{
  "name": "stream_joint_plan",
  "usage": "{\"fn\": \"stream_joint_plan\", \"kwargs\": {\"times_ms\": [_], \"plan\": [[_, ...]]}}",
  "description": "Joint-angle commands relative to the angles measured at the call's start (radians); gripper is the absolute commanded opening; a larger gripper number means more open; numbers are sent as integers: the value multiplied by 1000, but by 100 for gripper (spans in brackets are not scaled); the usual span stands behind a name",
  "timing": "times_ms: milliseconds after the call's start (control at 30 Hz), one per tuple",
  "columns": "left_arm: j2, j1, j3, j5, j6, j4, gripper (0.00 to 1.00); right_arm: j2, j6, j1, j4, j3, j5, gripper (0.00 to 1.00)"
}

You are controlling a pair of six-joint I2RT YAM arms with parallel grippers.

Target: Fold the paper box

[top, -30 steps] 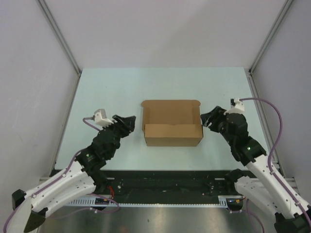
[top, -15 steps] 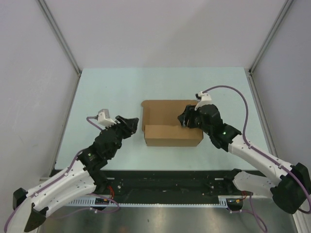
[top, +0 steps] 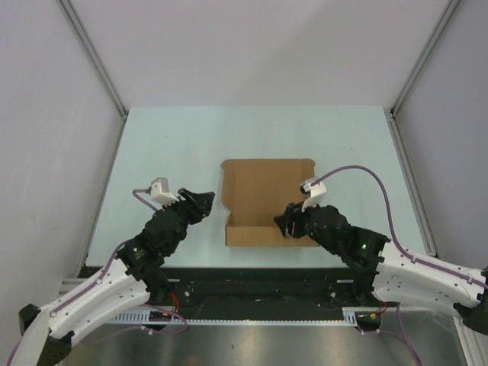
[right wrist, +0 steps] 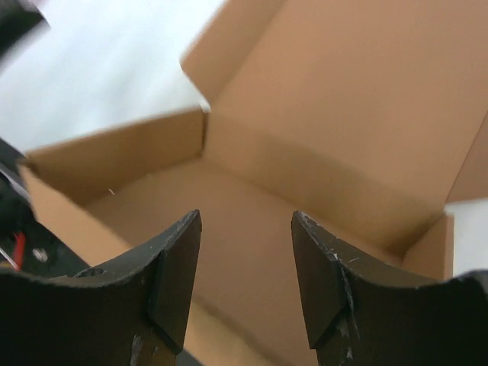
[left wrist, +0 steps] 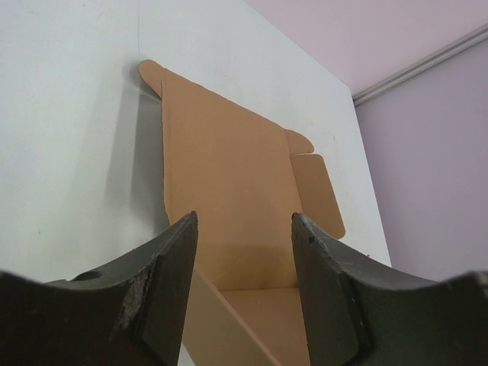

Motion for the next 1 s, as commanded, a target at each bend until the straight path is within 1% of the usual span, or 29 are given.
{"fn": "stream_joint_plan", "kwargs": {"times_ms": [0, 33, 133, 200, 333, 467, 600, 700, 767, 967], "plan": [[-18, 5, -6, 19, -22, -34, 57, -34, 90, 128, -103, -71, 140, 56], [-23, 5, -12, 17, -26, -43, 57, -43, 99, 150, -115, -80, 175, 56], [-35, 4, -31, 25, -40, -42, 57, -36, 142, 211, -138, -114, 218, 56], [-35, 4, -42, 31, -48, -43, 57, -14, 162, 231, -144, -132, 239, 56], [-32, 5, -65, 42, -65, -51, 57, 20, 167, 242, -104, -163, 263, 57], [-35, 4, -80, 46, -69, -52, 57, 102, 164, 242, -58, -175, 264, 57], [-43, 5, -97, 62, -75, -48, 57, 229, 165, 242, 9, -187, 276, 57], [-38, 4, -112, 79, -82, -36, 57, 317, 148, 222, 72, -188, 287, 57], [-32, 4, -117, 86, -86, -33, 57, 359, 151, 199, 80, -172, 283, 57], [-9, 5, -149, 83, -114, -7, 57, 451, 112, 83, 122, -132, 244, 56]]}}
